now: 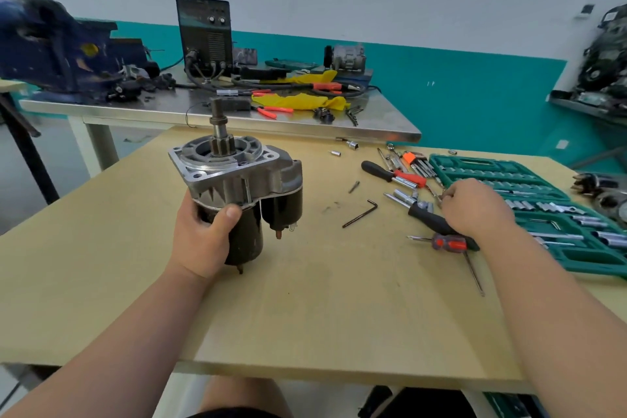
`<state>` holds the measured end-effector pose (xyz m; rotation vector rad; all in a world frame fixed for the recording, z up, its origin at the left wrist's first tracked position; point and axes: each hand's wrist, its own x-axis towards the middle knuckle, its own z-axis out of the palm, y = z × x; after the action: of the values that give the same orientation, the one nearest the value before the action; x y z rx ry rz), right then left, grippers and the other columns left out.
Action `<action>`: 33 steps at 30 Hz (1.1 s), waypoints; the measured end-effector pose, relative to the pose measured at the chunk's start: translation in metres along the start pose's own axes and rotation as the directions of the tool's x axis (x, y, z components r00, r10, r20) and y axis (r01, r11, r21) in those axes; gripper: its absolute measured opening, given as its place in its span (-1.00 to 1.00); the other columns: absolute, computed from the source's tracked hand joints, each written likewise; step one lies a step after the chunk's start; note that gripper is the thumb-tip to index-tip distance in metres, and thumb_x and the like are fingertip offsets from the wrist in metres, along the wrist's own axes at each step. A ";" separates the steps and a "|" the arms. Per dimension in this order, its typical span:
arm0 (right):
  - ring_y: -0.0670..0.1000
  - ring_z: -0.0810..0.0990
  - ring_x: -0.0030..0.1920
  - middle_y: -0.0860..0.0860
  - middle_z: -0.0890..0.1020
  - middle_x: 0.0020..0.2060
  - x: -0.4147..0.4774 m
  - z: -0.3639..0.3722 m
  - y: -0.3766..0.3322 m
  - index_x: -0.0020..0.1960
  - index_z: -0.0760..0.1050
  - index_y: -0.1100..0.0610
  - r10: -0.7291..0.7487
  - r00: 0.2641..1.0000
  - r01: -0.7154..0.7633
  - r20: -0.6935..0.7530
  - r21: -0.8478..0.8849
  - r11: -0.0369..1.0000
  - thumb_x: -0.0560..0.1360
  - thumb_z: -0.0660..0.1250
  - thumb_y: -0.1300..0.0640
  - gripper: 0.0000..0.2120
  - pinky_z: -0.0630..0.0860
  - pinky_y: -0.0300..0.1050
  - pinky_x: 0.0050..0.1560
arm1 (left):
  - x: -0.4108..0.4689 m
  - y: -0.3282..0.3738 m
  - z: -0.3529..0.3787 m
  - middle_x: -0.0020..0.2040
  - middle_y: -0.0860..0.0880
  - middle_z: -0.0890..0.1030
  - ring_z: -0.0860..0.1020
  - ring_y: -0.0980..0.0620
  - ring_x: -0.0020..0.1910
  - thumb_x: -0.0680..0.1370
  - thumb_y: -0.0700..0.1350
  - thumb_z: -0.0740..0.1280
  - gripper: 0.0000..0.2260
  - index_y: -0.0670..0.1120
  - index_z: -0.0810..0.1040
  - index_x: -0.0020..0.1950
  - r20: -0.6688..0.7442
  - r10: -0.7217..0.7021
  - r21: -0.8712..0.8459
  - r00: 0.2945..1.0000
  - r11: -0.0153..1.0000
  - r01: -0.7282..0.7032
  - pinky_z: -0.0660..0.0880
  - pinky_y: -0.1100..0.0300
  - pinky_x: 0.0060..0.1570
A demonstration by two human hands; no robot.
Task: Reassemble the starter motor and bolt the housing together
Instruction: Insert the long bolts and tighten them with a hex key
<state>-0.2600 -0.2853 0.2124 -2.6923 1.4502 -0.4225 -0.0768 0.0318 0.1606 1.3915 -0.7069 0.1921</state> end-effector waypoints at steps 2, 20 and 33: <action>0.12 0.52 -0.25 0.10 0.56 -0.27 0.000 -0.007 -0.001 -0.16 0.51 0.16 0.069 0.997 -0.068 0.030 -0.026 0.997 0.51 0.23 0.13 -0.86 0.44 -0.10 -0.25 | -0.001 0.001 -0.002 0.09 -0.07 0.58 0.55 0.13 0.06 0.25 0.21 0.28 -0.31 -0.22 0.47 0.23 -0.008 -0.015 -0.006 1.000 1.000 0.015 0.46 0.27 0.03; 0.00 0.50 -0.29 0.01 0.52 -0.29 -0.037 -0.029 -0.032 -0.21 0.39 0.09 -0.066 0.989 0.094 0.131 -0.229 0.969 0.51 0.28 -0.01 -0.79 0.40 -0.13 -0.34 | -0.002 0.006 0.000 0.11 -0.09 0.54 0.49 0.04 0.08 0.26 0.21 0.25 -0.23 -0.31 0.44 0.30 -0.039 0.013 0.027 0.999 1.000 -0.012 0.40 0.52 -0.05; 0.07 0.54 -0.07 0.01 0.52 -0.13 0.019 0.023 -0.132 0.23 0.46 0.06 -0.076 0.870 0.269 0.487 -0.341 0.901 0.51 0.22 -0.03 -0.67 0.37 -0.04 -0.30 | 0.001 0.006 -0.003 0.12 -0.08 0.57 0.54 0.14 0.10 0.24 0.38 0.36 -0.14 -0.28 0.47 0.26 -0.024 -0.029 -0.024 0.999 0.999 0.028 0.48 0.25 0.11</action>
<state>-0.1365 -0.2296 0.2174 -2.9416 1.2543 0.5551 -0.0783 0.0358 0.1660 1.3739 -0.6668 0.1773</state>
